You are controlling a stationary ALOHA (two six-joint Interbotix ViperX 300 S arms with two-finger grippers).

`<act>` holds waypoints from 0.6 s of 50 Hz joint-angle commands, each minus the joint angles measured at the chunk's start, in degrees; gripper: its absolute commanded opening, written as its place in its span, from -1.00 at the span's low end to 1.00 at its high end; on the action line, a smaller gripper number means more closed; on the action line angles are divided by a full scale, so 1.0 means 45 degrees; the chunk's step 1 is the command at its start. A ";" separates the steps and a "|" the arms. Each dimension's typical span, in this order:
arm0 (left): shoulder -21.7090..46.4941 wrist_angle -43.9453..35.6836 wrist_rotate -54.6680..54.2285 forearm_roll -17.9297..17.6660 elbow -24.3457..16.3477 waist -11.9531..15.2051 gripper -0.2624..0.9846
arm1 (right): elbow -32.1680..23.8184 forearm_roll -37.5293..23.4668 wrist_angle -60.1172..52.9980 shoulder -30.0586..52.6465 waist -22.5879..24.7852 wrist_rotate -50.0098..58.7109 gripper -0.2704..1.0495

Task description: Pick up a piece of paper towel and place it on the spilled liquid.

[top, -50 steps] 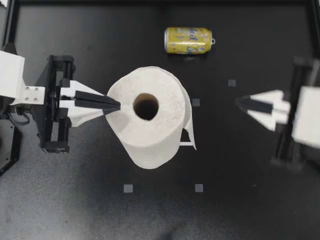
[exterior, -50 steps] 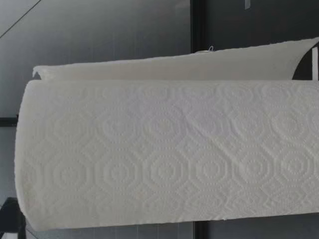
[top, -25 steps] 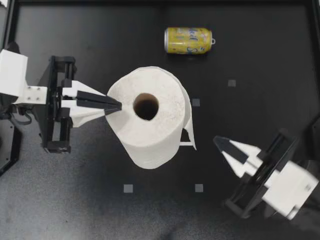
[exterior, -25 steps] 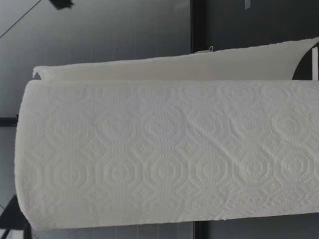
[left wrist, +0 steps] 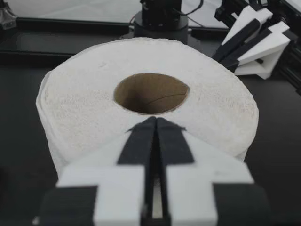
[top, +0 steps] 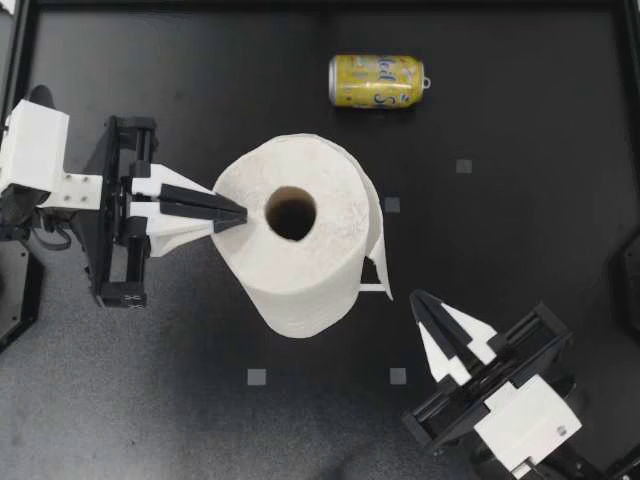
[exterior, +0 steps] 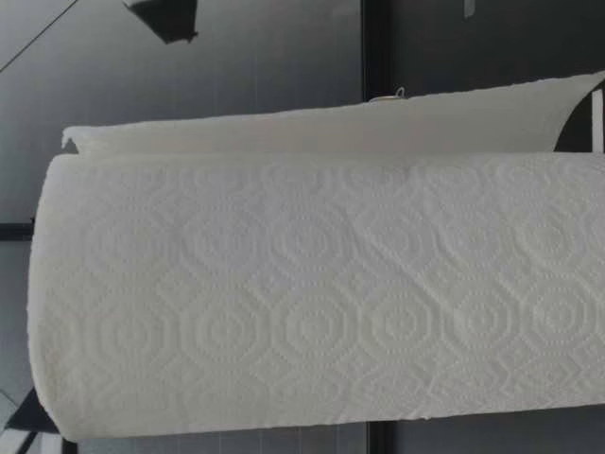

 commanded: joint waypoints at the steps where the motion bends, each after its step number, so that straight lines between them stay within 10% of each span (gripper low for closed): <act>1: -0.0059 0.0000 -0.0020 -0.0020 -0.0234 0.0039 -0.56 | -0.0234 -0.0059 0.0098 -0.0117 -0.0020 0.0273 0.02; 11: -0.0078 0.0000 -0.0020 -0.0117 -0.0234 0.0039 -0.56 | -0.0391 -0.0078 0.0059 0.0371 -0.0156 0.1016 0.48; 30: -0.0156 0.0039 -0.0020 -0.0254 -0.0176 0.0039 -0.56 | -0.0625 -0.0039 -0.0098 0.1152 -0.0820 0.1133 0.48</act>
